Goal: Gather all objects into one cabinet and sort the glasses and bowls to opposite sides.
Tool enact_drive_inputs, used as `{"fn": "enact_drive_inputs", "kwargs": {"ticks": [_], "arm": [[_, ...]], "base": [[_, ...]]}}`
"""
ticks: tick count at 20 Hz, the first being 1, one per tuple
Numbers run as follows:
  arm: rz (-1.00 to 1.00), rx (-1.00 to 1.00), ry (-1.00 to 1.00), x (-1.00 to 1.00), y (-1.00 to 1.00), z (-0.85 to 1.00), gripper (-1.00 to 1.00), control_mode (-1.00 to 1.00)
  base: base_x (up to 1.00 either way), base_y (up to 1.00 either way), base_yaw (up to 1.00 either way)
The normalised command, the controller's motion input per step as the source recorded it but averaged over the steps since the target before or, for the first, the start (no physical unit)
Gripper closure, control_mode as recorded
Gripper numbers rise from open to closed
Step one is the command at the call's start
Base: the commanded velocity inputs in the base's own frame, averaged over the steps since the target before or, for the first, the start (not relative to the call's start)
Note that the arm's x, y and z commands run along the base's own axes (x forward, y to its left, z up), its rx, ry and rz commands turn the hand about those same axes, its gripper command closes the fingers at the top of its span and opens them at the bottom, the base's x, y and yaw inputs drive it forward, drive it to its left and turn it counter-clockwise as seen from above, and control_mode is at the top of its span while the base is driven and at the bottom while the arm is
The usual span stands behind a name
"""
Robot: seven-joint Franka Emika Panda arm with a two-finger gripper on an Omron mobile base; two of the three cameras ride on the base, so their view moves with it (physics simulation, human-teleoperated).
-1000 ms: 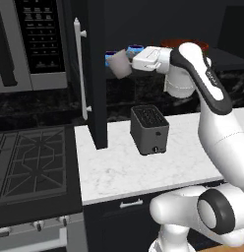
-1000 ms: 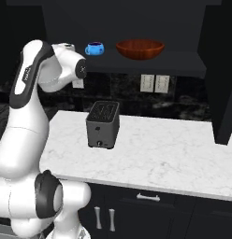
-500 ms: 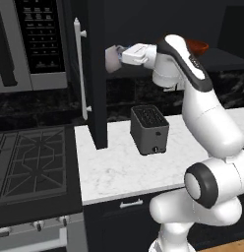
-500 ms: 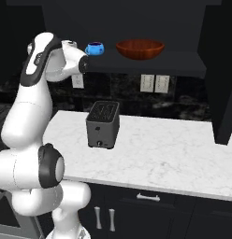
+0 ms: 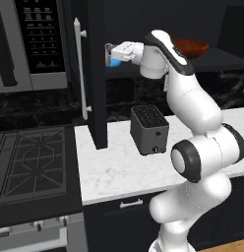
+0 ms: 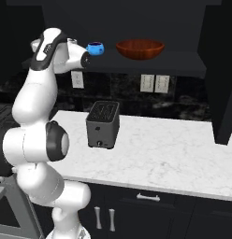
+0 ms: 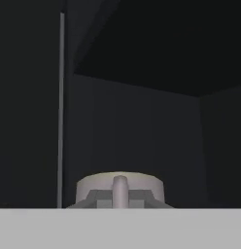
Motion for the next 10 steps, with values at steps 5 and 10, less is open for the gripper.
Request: {"fn": "enact_drive_inputs", "kwargs": {"ticks": [5,10], "arm": [[0.01,0.0,0.0,0.42,0.31,-0.22,1.0,-1.0],[0.0,0.0,0.0,0.47,0.1,-0.27,1.0,-1.0]], "base": [[0.0,0.0,0.0],[0.0,0.0,0.0]]}}
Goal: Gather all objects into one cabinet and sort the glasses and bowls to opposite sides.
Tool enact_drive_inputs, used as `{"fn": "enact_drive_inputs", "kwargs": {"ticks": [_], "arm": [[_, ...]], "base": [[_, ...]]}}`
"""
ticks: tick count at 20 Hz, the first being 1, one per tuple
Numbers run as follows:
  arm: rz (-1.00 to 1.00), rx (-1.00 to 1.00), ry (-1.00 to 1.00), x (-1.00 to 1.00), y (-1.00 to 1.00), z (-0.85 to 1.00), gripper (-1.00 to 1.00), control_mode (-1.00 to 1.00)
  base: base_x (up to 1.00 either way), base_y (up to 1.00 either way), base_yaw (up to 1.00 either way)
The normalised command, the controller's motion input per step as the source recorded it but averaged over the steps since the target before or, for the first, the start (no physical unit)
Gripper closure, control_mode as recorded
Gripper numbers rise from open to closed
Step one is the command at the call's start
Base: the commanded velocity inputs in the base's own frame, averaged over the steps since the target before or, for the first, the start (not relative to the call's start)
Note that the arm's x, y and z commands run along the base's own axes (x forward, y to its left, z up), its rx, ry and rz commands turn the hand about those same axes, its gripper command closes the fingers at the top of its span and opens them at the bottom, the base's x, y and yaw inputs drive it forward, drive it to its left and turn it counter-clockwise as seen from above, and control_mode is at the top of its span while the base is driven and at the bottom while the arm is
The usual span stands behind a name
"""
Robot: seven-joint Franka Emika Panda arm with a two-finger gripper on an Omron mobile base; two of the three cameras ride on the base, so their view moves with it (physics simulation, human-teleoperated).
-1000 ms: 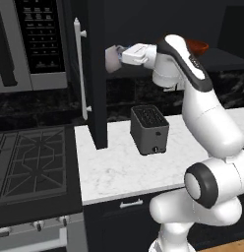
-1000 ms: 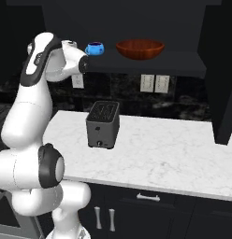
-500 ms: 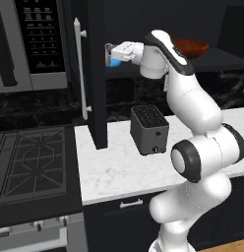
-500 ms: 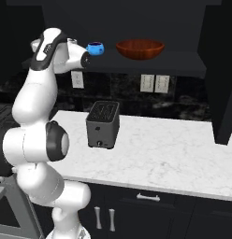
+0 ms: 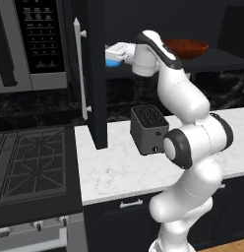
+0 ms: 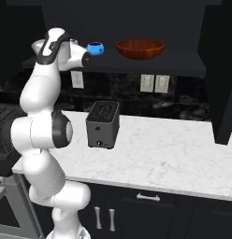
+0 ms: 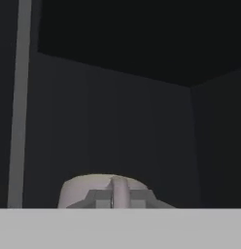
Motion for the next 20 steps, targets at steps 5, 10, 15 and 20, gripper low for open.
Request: {"fn": "enact_drive_inputs", "kwargs": {"ticks": [5,10,15,20], "arm": [[0.0,0.0,-0.01,0.29,0.04,-0.17,1.0,-1.0],[0.0,0.0,-0.05,0.03,0.0,-0.23,1.0,-1.0],[0.0,-0.04,-0.02,-0.09,0.0,-0.36,1.0,-1.0],[0.0,-0.07,0.0,-0.04,0.0,-0.17,1.0,-1.0]], "base": [[0.0,0.0,0.0],[0.0,0.0,0.0],[0.0,0.0,0.0],[0.0,0.0,0.0]]}}
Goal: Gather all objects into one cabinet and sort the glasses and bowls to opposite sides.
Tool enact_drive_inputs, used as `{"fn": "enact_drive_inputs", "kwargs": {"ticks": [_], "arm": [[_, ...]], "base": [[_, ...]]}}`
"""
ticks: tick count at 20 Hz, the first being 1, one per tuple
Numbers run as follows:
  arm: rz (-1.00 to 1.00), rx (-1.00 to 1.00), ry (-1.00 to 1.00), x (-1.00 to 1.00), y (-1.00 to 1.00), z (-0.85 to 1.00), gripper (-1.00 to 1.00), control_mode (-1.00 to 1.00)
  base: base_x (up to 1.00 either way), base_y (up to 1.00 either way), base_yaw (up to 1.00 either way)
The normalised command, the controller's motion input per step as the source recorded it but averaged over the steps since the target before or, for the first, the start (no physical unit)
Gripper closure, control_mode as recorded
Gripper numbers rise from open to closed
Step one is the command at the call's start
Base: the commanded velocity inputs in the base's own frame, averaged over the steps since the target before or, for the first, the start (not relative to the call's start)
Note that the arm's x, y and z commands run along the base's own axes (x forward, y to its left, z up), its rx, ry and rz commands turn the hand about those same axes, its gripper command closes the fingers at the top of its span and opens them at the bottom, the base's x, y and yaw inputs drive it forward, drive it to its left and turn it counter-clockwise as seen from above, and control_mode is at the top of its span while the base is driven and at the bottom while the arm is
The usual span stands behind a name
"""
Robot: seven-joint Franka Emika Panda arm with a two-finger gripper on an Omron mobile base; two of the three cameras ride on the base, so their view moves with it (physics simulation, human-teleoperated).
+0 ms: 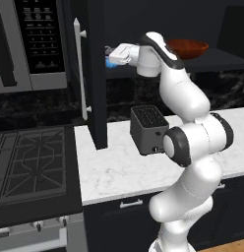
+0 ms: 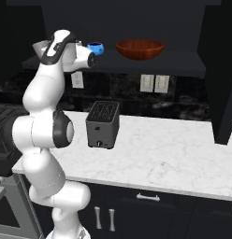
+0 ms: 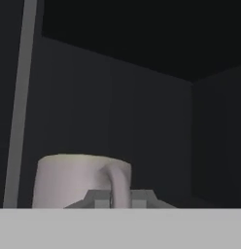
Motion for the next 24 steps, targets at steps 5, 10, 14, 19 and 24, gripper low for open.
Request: {"fn": "enact_drive_inputs", "kwargs": {"ticks": [5,10,14,19,24], "arm": [[0.0,-0.1,0.0,-0.07,0.0,-0.14,1.0,-1.0],[0.0,-0.1,0.0,0.0,0.09,-0.01,1.0,-1.0],[0.0,-0.1,0.0,-0.01,0.19,0.0,1.0,-1.0],[-0.04,-0.08,0.0,-0.12,0.06,-0.07,1.0,-1.0],[-0.09,-0.05,0.0,-0.12,0.0,-0.16,1.0,-1.0]], "base": [[0.0,0.0,0.0],[0.0,0.0,0.0],[0.0,0.0,0.0],[0.0,0.0,0.0],[0.0,0.0,0.0]]}}
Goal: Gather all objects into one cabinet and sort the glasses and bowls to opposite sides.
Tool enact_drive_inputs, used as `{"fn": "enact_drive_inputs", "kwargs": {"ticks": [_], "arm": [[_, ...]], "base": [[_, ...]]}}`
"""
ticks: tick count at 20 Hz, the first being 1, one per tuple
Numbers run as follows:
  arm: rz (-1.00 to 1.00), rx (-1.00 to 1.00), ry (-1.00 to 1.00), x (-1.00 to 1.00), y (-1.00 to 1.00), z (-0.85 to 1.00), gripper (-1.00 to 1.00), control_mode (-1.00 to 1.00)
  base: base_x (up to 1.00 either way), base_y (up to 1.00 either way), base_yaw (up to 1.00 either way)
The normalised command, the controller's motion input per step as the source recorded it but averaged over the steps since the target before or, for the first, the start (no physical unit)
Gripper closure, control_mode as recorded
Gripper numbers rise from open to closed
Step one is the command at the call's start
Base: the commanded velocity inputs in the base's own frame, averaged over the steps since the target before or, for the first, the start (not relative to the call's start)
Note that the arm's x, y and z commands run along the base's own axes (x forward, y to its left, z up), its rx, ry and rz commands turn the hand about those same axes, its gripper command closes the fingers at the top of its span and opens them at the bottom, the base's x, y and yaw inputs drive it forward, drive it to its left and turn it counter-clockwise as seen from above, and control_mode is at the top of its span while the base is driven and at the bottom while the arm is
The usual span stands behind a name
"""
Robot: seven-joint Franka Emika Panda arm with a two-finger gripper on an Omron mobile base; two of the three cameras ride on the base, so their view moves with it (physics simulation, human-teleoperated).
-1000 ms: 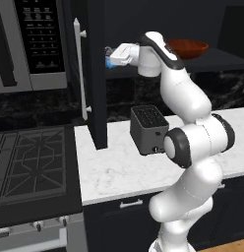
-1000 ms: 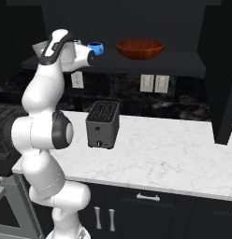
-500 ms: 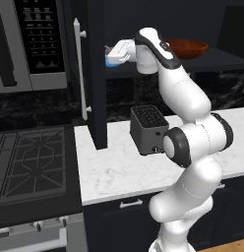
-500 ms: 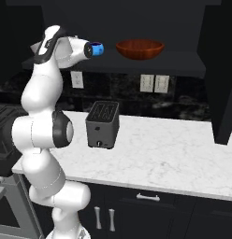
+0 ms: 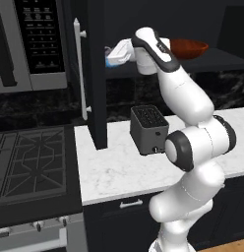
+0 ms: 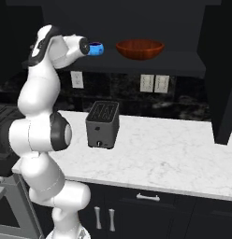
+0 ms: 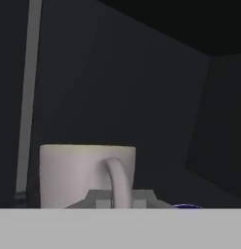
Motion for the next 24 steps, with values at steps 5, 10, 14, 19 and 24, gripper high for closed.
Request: {"fn": "enact_drive_inputs", "kwargs": {"ticks": [5,10,14,19,24], "arm": [[-0.12,-0.03,0.0,-0.29,0.0,-0.15,1.0,-1.0],[-0.13,0.0,0.0,-0.22,0.0,-0.03,1.0,-1.0],[-0.14,0.0,0.03,-0.03,0.0,-0.03,1.0,-1.0],[-0.07,0.0,0.02,0.0,-0.01,-0.22,1.0,-1.0],[-0.06,0.0,0.05,0.0,-0.05,-0.26,1.0,-1.0]], "base": [[0.0,0.0,0.0],[0.0,0.0,0.0],[0.0,0.0,0.0],[0.0,0.0,0.0],[0.0,0.0,0.0]]}}
